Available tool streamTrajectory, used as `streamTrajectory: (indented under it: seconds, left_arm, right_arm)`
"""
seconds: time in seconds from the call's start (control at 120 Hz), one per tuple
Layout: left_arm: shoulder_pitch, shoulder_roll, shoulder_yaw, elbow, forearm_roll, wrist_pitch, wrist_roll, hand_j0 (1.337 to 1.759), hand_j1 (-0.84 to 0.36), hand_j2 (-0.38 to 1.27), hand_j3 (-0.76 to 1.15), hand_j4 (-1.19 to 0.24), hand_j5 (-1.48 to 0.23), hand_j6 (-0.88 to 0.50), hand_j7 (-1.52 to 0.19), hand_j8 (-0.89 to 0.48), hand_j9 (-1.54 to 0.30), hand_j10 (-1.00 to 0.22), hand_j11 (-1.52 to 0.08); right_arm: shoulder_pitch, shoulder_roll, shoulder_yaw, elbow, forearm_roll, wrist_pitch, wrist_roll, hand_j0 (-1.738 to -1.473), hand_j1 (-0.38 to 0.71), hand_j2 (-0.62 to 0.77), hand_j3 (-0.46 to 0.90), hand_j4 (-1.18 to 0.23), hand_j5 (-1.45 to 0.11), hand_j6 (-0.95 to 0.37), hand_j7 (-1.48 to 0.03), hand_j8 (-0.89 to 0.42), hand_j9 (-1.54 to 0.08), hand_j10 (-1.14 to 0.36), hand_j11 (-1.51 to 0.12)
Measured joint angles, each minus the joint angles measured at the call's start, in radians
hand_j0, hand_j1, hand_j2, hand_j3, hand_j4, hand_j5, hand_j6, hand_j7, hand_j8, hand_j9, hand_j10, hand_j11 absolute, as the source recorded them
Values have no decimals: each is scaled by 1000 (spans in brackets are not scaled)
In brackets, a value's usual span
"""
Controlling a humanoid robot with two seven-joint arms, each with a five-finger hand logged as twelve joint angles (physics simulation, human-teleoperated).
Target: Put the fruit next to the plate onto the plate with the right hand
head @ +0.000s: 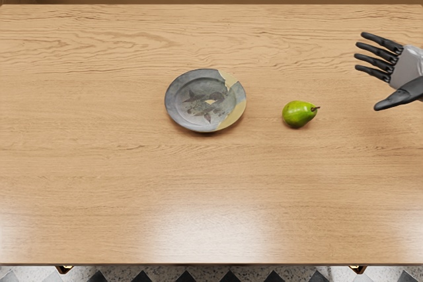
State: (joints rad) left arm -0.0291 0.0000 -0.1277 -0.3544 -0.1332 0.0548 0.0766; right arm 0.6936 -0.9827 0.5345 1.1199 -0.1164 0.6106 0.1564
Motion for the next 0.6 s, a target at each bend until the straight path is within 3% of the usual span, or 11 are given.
streamTrajectory:
  seconds: [0.25,0.292,0.358,0.433,0.533,0.6]
  left_arm:
    - [0,0,0,0,0,0,0,1658,328,3,0,-17,-23,-17,-23,-17,-23,-17,-23]
    - [0,0,0,0,0,0,0,1658,328,3,0,-17,-23,-17,-23,-17,-23,-17,-23]
    - [0,0,0,0,0,0,0,1658,328,3,0,-17,-23,-17,-23,-17,-23,-17,-23]
    - [0,0,0,0,0,0,0,1658,328,3,0,-17,-23,-17,-23,-17,-23,-17,-23]
    - [0,0,0,0,0,0,0,1658,328,3,0,-17,-23,-17,-23,-17,-23,-17,-23]
    - [0,0,0,0,0,0,0,1658,328,3,0,-17,-23,-17,-23,-17,-23,-17,-23]
  right_arm:
    - [16,22,-1,4,5,0,-1,-1658,-349,3,0,0,0,2,0,2,0,1,0]
    - [23,30,-2,7,4,0,-15,-1658,-349,3,0,0,0,2,0,2,0,1,0]
    - [42,50,-3,33,4,0,-89,-1658,-349,3,0,0,0,2,0,2,0,1,0]
    - [88,51,-4,121,3,0,-188,-1658,-349,3,0,0,0,2,0,2,0,1,0]
    - [157,45,-4,263,0,-27,-362,-1658,-349,3,0,0,0,1,0,1,0,1,0]
    - [207,41,-4,347,-13,-116,-506,-1658,-349,2,0,0,0,1,0,1,0,1,0]
